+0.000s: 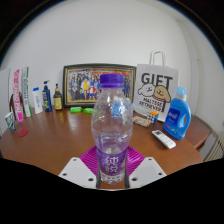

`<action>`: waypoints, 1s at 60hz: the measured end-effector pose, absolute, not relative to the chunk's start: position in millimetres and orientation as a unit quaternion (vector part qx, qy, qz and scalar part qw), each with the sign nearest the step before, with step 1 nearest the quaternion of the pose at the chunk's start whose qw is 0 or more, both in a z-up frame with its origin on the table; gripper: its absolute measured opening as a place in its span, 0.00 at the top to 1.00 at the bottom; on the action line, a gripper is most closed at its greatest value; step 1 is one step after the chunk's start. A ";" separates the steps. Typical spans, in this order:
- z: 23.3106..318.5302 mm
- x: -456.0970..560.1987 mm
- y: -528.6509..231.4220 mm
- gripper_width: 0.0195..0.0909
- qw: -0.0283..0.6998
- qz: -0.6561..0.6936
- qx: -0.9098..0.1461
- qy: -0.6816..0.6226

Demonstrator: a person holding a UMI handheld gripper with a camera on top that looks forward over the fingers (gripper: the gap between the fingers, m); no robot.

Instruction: Pour water

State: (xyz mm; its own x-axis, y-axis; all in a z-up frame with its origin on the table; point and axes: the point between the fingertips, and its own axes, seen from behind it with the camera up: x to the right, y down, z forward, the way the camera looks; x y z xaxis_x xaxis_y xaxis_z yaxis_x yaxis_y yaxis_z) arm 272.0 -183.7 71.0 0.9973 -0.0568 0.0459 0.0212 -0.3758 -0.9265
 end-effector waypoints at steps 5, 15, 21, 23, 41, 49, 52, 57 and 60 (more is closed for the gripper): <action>75.3 275.3 -179.9 0.83 0.557 -0.055 -0.828 0.005; 106.3 273.6 -167.0 0.83 0.559 -0.101 -0.823 -0.011; 136.9 264.4 -154.2 0.83 0.564 -0.142 -0.813 -0.033; 149.7 258.6 -149.8 0.83 0.566 -0.157 -0.808 -0.042; 288.2 146.2 -107.8 0.83 0.573 -0.333 -0.725 -0.186; 325.8 59.0 -86.1 0.83 0.556 -0.404 -0.671 -0.277; 332.0 22.4 -78.5 0.83 0.546 -0.428 -0.649 -0.313; 334.2 -40.6 -67.7 0.83 0.528 -0.462 -0.606 -0.374; 330.3 -77.7 -61.7 0.83 0.512 -0.485 -0.578 -0.411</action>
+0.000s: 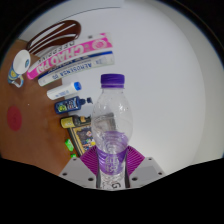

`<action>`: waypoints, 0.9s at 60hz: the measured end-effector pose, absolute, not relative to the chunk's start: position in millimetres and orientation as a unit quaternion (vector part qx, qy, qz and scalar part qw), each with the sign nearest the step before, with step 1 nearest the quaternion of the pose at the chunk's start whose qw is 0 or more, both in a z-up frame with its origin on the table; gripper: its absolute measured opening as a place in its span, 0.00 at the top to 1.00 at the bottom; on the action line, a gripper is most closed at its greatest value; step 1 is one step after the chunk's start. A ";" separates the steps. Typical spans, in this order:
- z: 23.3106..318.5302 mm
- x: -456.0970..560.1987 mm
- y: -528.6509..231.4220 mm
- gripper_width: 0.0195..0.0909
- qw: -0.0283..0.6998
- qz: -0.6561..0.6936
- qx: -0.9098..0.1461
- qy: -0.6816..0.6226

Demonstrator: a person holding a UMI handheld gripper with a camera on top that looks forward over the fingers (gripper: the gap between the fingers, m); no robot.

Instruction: Pour water

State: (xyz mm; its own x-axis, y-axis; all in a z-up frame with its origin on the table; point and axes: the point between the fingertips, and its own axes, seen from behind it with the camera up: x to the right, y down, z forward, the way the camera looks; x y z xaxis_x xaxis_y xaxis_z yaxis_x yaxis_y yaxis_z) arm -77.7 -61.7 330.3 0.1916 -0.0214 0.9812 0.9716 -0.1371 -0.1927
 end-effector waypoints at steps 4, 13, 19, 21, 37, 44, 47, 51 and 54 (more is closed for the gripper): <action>319.3 -125.1 -53.9 0.83 0.490 -0.508 -0.538 -0.461; 283.5 -202.1 -40.3 0.83 0.420 -0.563 -0.433 -0.565; 255.8 -245.4 -39.2 0.83 0.383 -0.574 -0.356 -0.630; 246.0 -255.1 -39.6 0.83 0.370 -0.575 -0.342 -0.644; 214.5 -258.5 -43.8 0.83 0.301 -0.592 -0.328 -0.672; 226.6 -247.7 -42.9 0.82 0.327 -0.578 -0.371 -0.648; 231.9 -239.0 -44.0 0.83 0.346 -0.561 -0.412 -0.629; 238.7 -227.2 -43.9 0.82 0.383 -0.517 -0.486 -0.591; 242.0 -221.8 -47.0 0.82 0.418 -0.472 -0.544 -0.554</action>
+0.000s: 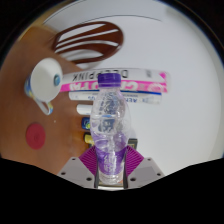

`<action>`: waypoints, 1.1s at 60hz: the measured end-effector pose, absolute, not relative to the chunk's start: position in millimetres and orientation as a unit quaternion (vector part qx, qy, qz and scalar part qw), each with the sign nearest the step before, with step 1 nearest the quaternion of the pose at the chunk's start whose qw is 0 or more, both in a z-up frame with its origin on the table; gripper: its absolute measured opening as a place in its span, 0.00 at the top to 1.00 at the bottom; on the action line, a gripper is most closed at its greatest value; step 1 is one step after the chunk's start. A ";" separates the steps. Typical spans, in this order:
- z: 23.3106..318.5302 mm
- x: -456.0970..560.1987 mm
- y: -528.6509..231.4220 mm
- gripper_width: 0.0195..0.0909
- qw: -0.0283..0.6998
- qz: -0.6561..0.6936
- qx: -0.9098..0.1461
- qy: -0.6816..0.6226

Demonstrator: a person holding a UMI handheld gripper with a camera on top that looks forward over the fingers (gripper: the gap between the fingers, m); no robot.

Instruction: Pour water

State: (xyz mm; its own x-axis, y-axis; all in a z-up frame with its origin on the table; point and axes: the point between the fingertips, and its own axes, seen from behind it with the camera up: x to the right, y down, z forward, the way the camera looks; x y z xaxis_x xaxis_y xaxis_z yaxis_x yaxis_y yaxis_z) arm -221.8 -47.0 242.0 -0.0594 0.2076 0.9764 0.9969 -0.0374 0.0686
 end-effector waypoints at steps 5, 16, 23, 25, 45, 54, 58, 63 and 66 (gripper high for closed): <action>252.3 -219.0 -52.2 0.82 0.490 -0.386 -0.615 -0.483; 239.6 -212.3 -61.5 0.83 0.568 -0.182 -0.744 -0.301; 201.0 -212.9 -62.6 0.82 0.572 -0.037 -0.799 -0.182; 189.5 -214.9 -62.6 0.82 0.570 -0.012 -0.807 -0.158; 88.7 -234.7 -66.1 0.81 0.561 0.097 -0.817 -0.092; 76.2 -236.9 -72.6 0.77 0.580 0.086 -0.804 -0.102; 76.7 -237.4 -73.5 0.70 0.582 0.082 -0.802 -0.102; 74.8 -237.1 -72.6 0.59 0.571 0.085 -0.810 -0.102; 73.0 -235.6 -76.6 0.43 0.555 0.089 -0.821 -0.102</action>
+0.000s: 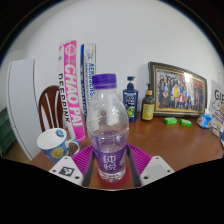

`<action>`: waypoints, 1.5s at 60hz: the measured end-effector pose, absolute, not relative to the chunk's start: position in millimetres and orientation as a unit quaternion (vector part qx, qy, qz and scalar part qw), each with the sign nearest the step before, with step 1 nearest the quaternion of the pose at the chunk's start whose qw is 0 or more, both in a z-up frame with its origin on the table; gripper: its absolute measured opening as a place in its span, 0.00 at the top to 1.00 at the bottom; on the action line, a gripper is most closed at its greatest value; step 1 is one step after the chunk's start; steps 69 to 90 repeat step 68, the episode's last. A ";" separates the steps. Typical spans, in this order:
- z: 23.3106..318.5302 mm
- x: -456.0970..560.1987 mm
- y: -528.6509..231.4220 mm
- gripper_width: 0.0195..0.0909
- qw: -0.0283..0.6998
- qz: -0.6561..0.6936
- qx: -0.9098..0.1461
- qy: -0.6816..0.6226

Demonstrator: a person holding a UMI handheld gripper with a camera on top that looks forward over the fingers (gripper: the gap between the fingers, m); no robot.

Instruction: Pour water

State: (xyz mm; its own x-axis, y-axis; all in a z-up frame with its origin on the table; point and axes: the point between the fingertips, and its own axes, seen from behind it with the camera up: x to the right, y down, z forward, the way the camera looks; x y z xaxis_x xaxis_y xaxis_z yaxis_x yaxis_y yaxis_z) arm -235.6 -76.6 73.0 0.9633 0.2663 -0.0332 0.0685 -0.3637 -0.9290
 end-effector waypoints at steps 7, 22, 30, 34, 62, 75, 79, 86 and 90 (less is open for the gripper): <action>93.2 -223.2 -91.5 0.07 0.541 0.081 -0.831 -0.100; 152.4 -156.9 -168.9 0.08 0.483 0.018 -0.874 -0.059; 179.1 -119.7 -210.2 0.08 0.466 -0.003 -0.884 -0.036; 189.8 -101.1 -226.1 0.08 0.462 -0.017 -0.887 -0.027; 217.1 -19.7 -271.3 0.08 0.460 -0.068 -0.885 0.020; 218.1 -19.1 -271.3 0.07 0.461 -0.062 -0.885 0.018; 218.1 -19.1 -271.3 0.07 0.461 -0.062 -0.885 0.018; 218.1 -19.1 -271.3 0.07 0.461 -0.062 -0.885 0.018; 218.1 -19.1 -271.3 0.07 0.461 -0.062 -0.885 0.018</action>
